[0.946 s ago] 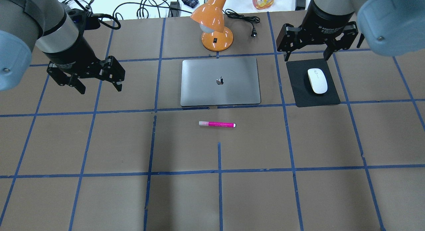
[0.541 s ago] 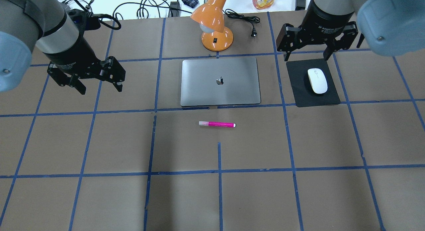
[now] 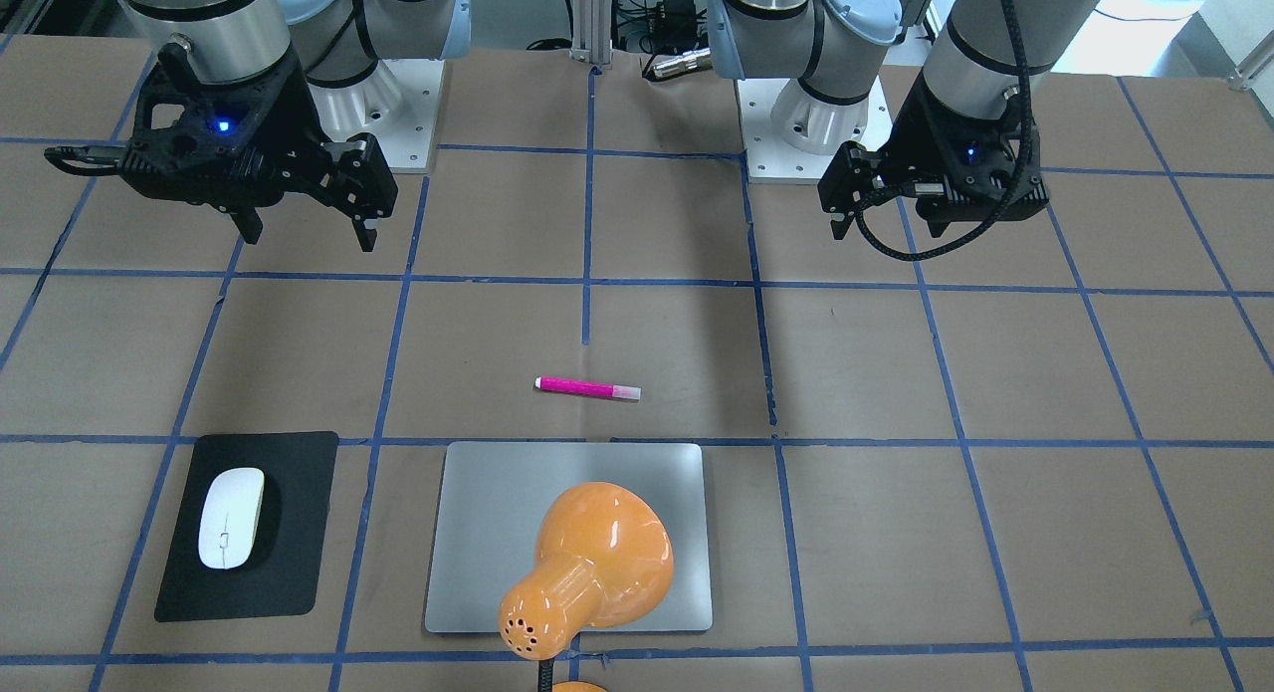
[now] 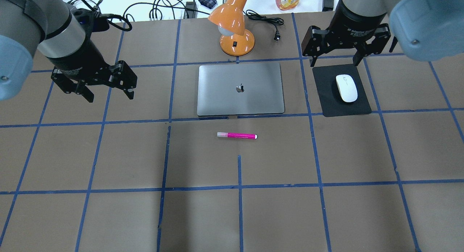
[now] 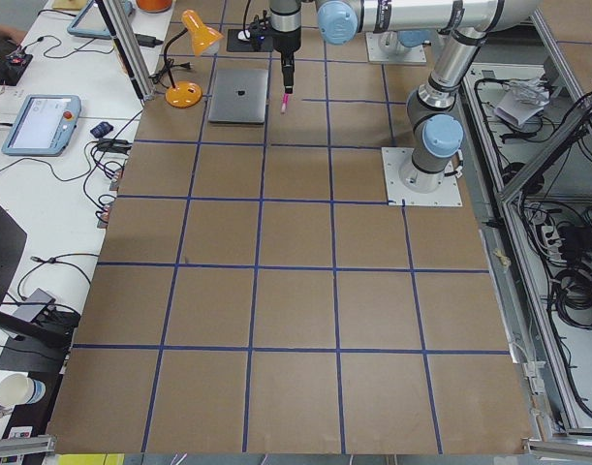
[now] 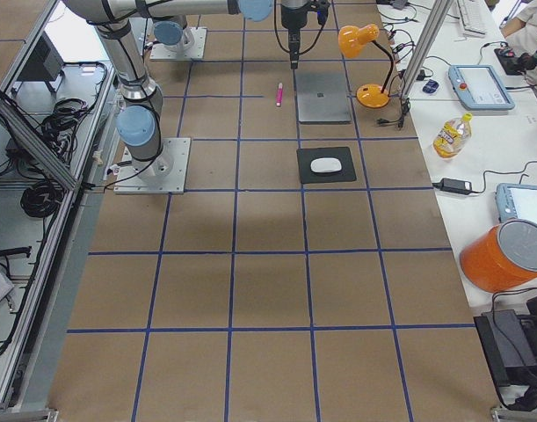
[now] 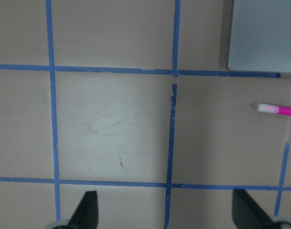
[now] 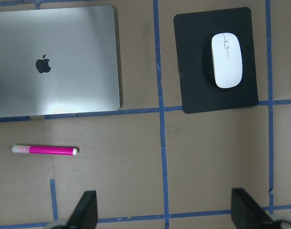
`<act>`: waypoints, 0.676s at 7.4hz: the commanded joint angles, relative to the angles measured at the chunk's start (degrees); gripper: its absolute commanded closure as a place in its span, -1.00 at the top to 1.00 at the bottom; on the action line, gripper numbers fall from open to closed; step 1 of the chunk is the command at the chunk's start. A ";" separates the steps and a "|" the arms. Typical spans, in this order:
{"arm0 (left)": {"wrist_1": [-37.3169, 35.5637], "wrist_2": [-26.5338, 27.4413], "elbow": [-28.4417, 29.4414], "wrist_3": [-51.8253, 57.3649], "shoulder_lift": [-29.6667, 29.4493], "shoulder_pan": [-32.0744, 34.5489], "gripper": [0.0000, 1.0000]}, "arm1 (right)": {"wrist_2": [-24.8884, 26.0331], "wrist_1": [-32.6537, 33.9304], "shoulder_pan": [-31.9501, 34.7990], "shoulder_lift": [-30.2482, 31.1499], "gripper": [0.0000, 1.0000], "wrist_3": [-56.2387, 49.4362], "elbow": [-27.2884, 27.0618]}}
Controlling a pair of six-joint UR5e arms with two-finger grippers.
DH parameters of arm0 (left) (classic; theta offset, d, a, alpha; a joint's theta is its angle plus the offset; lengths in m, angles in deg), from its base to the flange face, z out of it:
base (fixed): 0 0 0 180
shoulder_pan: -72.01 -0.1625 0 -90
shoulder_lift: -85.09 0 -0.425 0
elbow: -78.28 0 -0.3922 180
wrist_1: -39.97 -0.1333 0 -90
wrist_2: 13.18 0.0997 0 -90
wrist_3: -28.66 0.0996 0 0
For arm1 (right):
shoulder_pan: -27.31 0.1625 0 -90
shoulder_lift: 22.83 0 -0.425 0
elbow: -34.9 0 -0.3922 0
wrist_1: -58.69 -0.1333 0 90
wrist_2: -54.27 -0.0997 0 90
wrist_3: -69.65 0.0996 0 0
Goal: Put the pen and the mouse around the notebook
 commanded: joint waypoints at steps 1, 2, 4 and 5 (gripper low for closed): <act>0.00 0.10 0.02 0.03 0.04 0.01 1.00 | 0.00 0.00 0.00 0.06 1.00 0.00 0.00; -0.09 0.27 0.02 0.03 0.04 0.01 1.00 | 0.00 0.00 0.00 0.06 1.00 0.00 0.00; -0.09 0.36 -0.07 0.03 0.04 0.00 1.00 | 0.00 0.00 0.00 0.06 1.00 0.00 0.00; -0.09 0.10 -0.07 0.03 -0.31 -0.08 1.00 | 0.00 0.00 0.00 0.06 1.00 0.00 0.00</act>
